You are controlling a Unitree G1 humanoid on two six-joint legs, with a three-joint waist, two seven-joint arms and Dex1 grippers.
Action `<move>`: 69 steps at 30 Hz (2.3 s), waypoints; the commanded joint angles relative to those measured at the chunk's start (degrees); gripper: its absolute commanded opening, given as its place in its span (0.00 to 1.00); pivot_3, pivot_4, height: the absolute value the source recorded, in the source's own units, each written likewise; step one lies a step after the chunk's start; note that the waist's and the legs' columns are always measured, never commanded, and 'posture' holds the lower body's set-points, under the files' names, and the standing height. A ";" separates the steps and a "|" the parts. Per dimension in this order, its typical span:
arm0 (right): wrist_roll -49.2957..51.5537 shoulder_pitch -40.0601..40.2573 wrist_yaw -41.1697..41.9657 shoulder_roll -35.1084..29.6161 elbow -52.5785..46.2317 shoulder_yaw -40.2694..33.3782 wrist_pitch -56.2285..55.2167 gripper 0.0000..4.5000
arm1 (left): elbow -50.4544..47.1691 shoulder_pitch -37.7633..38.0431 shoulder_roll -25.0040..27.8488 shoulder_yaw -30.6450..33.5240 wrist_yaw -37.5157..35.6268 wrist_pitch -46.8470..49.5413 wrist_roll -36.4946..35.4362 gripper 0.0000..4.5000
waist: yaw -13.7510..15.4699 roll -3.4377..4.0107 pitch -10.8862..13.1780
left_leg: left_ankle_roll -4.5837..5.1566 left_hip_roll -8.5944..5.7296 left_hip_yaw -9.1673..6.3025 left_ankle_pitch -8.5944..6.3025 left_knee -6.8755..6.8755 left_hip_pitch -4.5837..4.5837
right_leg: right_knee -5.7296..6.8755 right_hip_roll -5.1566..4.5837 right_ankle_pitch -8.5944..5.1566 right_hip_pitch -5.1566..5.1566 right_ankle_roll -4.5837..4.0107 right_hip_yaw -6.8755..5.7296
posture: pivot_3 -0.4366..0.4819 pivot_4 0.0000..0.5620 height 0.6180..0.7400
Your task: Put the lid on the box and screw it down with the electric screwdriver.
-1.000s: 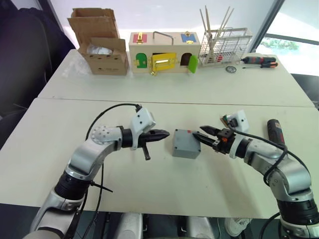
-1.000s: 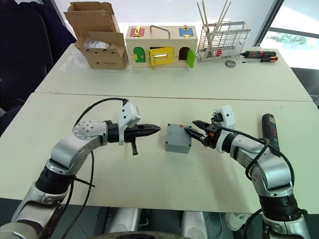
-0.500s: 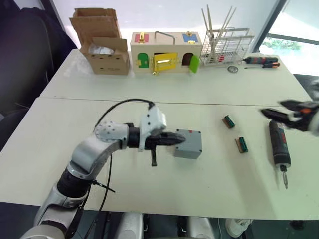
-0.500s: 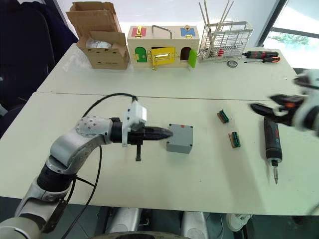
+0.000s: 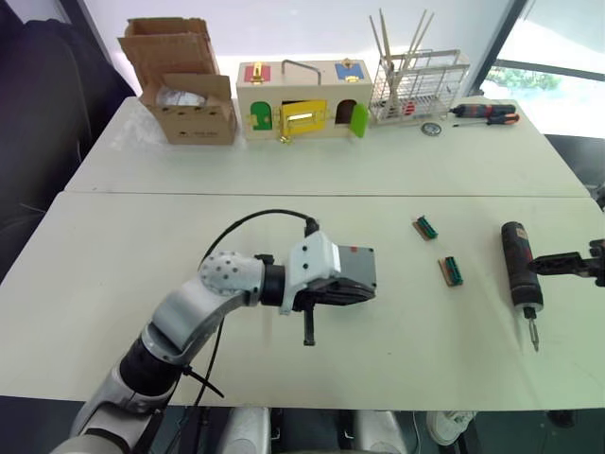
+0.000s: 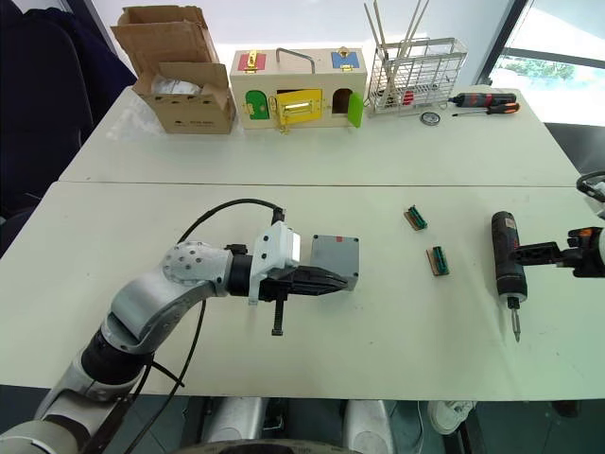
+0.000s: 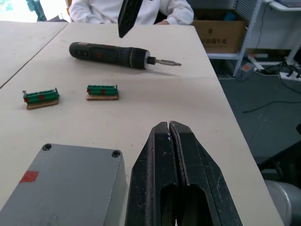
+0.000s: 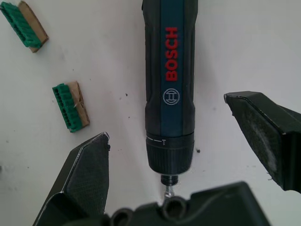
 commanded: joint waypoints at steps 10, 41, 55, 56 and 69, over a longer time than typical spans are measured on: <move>-21.06 -13.86 8.85 12.26 27.55 15.08 -19.62 1.00 | -5.69 2.63 1.06 -0.84 5.93 1.30 1.82 0.00 | -0.25 -0.14 -0.09 | -0.32 -0.05 0.05 0.19 0.01 0.05 | 0.00 0.04 0.02 0.05 0.04 0.03 | 0.48 0.27 0.90; -21.31 -35.21 8.11 12.48 24.76 -12.85 -14.29 0.39 | 5.78 0.79 -0.30 2.13 3.74 -4.78 1.84 0.00 | -0.20 1.13 0.27 | -0.47 -0.04 0.19 0.26 -0.13 0.03 | 0.14 0.02 0.02 -0.20 0.05 0.05 | 0.48 0.27 0.90; 9.68 1.49 -22.88 65.95 -56.60 -54.60 -6.68 0.39 | 18.23 -7.55 -2.79 8.85 1.74 -5.77 1.23 0.00 | -0.21 0.78 0.24 | -0.57 -0.09 0.05 0.33 -0.05 -0.10 | 0.56 0.00 0.01 -0.14 0.07 -0.20 | 0.48 0.27 0.90; 9.73 3.24 -23.48 67.11 -57.37 -52.87 -8.93 0.39 | 18.46 -8.03 -3.06 8.75 1.72 -5.21 1.14 0.00 | -0.23 0.78 0.25 | -0.57 -0.10 0.05 0.33 -0.05 -0.08 | 0.56 0.01 0.00 -0.14 0.08 -0.20 | 0.48 0.27 0.90; 11.21 16.53 -27.48 64.99 -58.60 -36.61 -25.98 0.39 | 23.26 -7.86 -0.56 2.26 -4.36 -6.67 6.35 0.00 | -0.21 0.76 0.25 | -0.58 -0.10 0.05 0.33 -0.07 -0.03 | 0.56 0.06 -0.02 -0.11 0.09 -0.18 | 0.48 0.27 0.90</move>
